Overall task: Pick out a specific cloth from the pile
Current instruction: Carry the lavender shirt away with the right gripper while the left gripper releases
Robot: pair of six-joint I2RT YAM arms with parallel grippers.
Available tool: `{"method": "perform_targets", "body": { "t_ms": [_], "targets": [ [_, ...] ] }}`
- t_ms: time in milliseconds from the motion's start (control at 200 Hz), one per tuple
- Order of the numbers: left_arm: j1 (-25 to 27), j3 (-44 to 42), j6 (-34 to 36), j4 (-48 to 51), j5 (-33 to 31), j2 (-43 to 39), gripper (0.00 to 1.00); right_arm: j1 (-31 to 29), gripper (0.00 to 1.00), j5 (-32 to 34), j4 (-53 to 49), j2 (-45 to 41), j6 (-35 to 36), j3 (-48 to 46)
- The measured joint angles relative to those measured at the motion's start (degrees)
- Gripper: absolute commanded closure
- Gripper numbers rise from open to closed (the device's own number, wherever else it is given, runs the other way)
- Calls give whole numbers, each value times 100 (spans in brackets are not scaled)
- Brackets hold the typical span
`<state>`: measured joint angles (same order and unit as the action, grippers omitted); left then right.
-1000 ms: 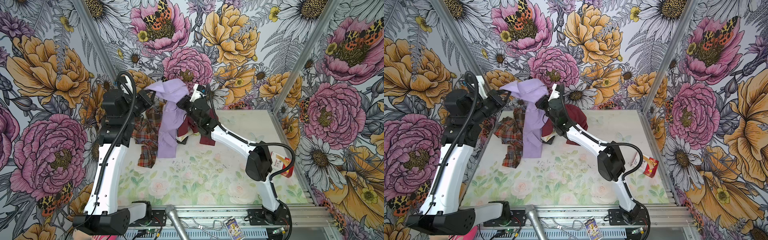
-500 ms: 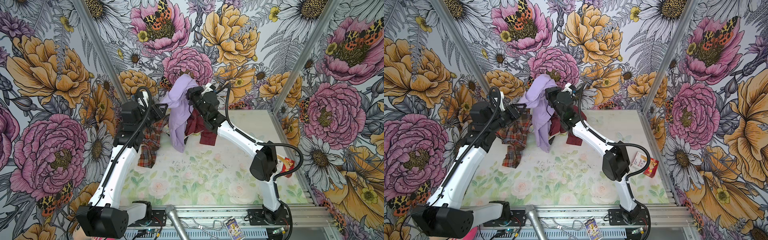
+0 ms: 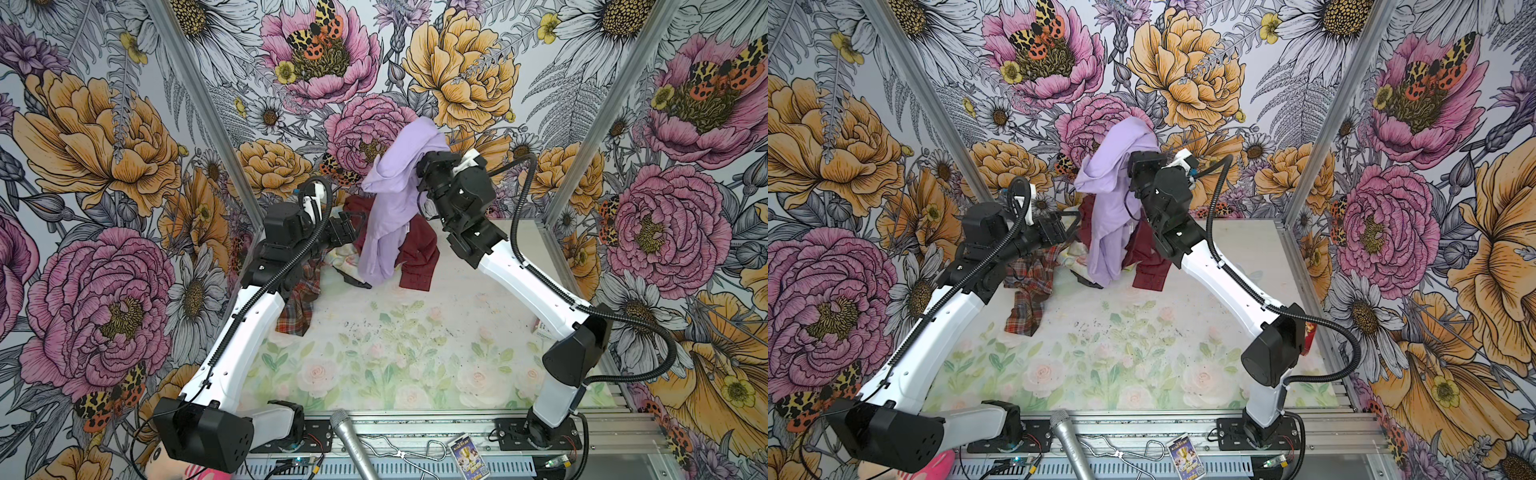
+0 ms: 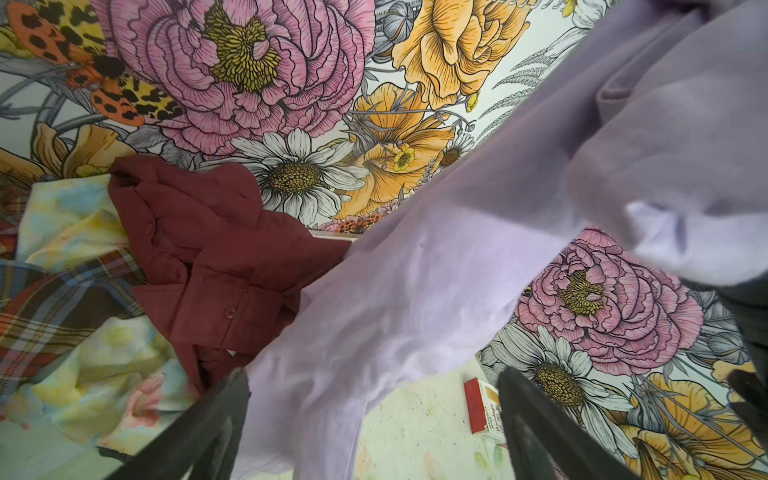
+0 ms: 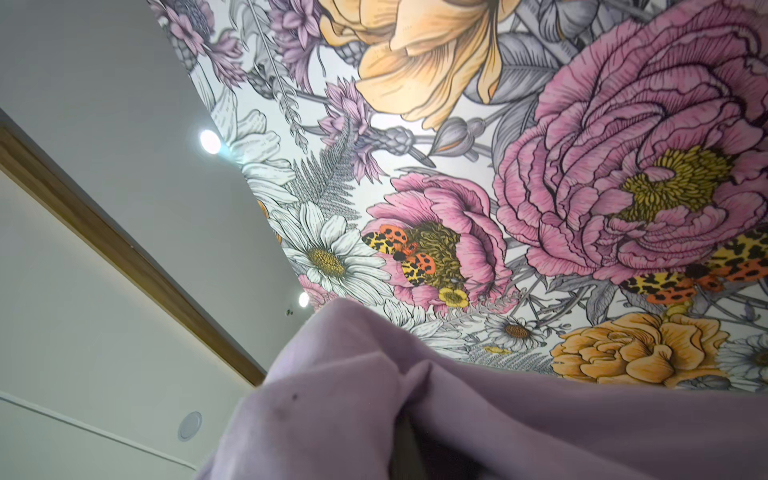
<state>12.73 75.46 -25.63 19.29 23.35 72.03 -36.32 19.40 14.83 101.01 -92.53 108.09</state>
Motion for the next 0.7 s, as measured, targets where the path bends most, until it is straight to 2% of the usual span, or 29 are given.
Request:
{"method": "perform_targets", "body": {
  "t_ms": [170, 365, 700],
  "targets": [
    [238, 181, 579, 424, 7, 153, 1, 509, 100, 203, -144, -442, 90, -264],
    [686, 223, 1119, 706, -313, 245, 1, 1172, 100, 310, -431, -732, 109, -549],
    [1331, 232, 1672, 835, -883, 662, 1, 2702, 100, 28, -1137, -1025, 61, -715]
  ]
}}
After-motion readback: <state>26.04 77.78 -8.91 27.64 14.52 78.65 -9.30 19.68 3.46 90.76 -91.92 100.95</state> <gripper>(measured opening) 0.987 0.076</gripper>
